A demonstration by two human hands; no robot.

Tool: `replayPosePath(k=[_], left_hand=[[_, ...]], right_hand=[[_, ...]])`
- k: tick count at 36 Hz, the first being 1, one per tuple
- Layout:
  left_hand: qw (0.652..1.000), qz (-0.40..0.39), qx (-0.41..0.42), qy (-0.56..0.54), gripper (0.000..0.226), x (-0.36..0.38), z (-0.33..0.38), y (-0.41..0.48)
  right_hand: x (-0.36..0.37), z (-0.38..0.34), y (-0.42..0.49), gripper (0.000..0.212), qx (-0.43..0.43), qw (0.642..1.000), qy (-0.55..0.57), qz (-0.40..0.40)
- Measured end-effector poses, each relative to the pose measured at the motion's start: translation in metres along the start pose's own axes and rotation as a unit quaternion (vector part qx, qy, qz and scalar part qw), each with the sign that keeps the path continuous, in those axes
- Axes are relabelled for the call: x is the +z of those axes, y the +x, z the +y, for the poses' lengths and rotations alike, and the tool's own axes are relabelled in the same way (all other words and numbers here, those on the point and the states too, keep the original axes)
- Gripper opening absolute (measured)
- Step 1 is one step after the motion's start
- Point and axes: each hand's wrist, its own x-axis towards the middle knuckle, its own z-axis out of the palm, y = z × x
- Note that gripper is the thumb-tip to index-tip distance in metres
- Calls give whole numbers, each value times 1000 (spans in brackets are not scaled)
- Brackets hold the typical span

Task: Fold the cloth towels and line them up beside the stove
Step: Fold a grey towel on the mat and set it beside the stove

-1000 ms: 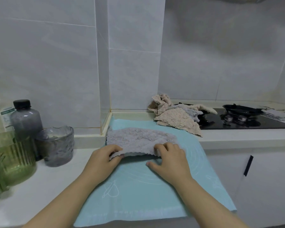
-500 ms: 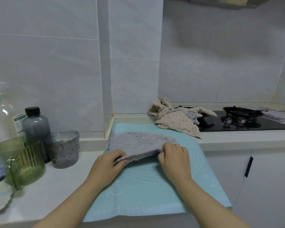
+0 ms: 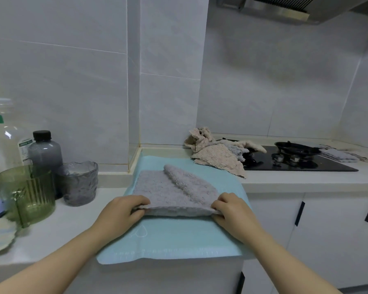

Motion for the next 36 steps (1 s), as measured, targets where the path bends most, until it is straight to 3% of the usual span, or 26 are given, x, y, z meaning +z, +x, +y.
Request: replayPosePath(k=[4, 8, 10, 14, 18, 22, 27, 32, 36], left_hand=[[1000, -23, -11, -18, 22, -19, 3, -7], [995, -97, -3, -33, 9, -45, 12, -12], [992, -118, 0, -39, 22, -57, 17, -16], [985, -158, -16, -70, 19, -76, 27, -25], [979, -177, -33, -96, 9, -86, 33, -32], [976, -160, -60, -134, 7, -87, 33, -32], [969, -75, -130, -196, 11, -78, 24, -18], [961, 3, -198, -194, 12, -56, 8, 13], [962, 41, -219, -158, 19, -32, -2, 42]], right_hand=[[-15, -7, -2, 20, 40, 997, 34, -55], [-38, -18, -8, 8, 98, 975, 161, -116], [-47, -22, -12, 23, 113, 963, 195, -147], [-67, -31, -20, 27, 122, 956, 203, -173], [-84, -38, -28, 22, 136, 933, 278, -183], [-88, -37, -30, 14, 174, 915, 329, -158], [-76, -25, -21, 6, 254, 875, 405, -75], [-47, -11, 7, 9, 313, 855, 413, 7], [-17, -2, 35, 26, 356, 848, 392, 40]])
